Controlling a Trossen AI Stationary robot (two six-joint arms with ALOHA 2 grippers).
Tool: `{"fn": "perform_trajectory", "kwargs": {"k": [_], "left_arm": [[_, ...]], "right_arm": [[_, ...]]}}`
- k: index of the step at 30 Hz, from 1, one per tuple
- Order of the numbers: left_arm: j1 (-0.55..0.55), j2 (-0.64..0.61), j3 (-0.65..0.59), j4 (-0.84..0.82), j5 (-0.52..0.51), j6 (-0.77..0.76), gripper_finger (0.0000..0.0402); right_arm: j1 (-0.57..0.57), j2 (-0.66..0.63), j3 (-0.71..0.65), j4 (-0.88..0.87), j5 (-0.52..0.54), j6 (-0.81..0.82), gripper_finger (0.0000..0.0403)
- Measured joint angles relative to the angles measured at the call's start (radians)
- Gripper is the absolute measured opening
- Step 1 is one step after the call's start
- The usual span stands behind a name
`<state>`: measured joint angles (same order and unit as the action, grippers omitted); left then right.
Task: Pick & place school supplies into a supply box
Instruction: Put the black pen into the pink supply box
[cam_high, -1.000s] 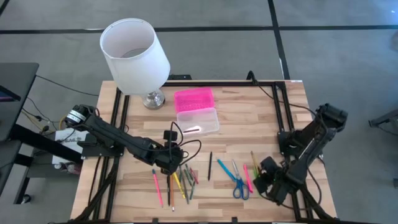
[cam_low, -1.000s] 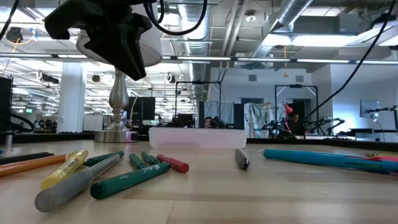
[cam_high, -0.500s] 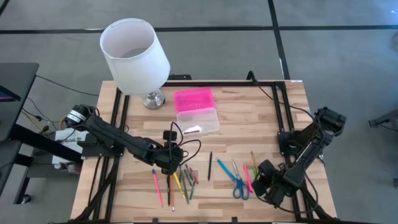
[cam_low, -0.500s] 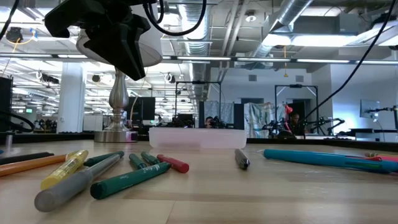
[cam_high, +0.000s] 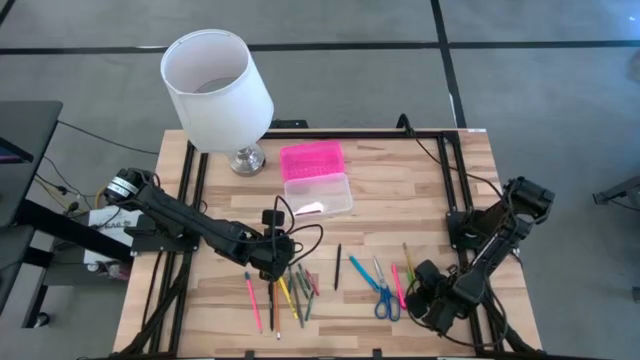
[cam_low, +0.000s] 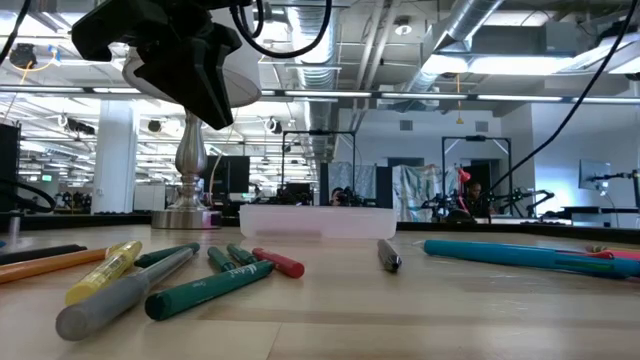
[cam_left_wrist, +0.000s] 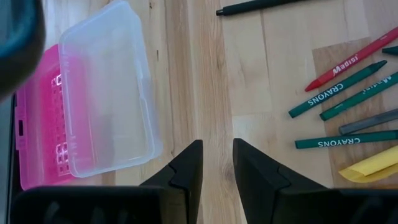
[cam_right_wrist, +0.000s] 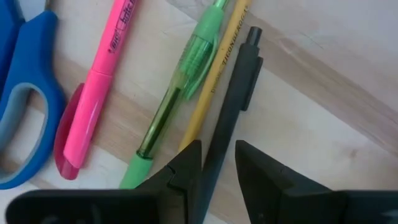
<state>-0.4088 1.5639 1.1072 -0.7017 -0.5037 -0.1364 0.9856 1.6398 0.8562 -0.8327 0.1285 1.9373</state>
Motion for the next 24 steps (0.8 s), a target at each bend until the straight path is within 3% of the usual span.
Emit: {"fn": "perform_trajectory", "kwargs": {"k": [12,21,24], "left_arm": [[0.000,0.000,0.000,-0.006,0.000,-0.009,0.0083],[0.000,0.000,0.000,-0.007,0.000,-0.023,0.0083],[0.000,0.000,0.000,-0.007,0.000,-0.026,0.0083]], "right_arm": [[-0.049,-0.001,-0.032,0.017,-0.084,-0.032,0.0089],[-0.065,0.000,-0.034,0.026,-0.105,-0.088,0.0016],[-0.065,0.000,-0.034,0.024,-0.105,-0.088,0.0012]]}}
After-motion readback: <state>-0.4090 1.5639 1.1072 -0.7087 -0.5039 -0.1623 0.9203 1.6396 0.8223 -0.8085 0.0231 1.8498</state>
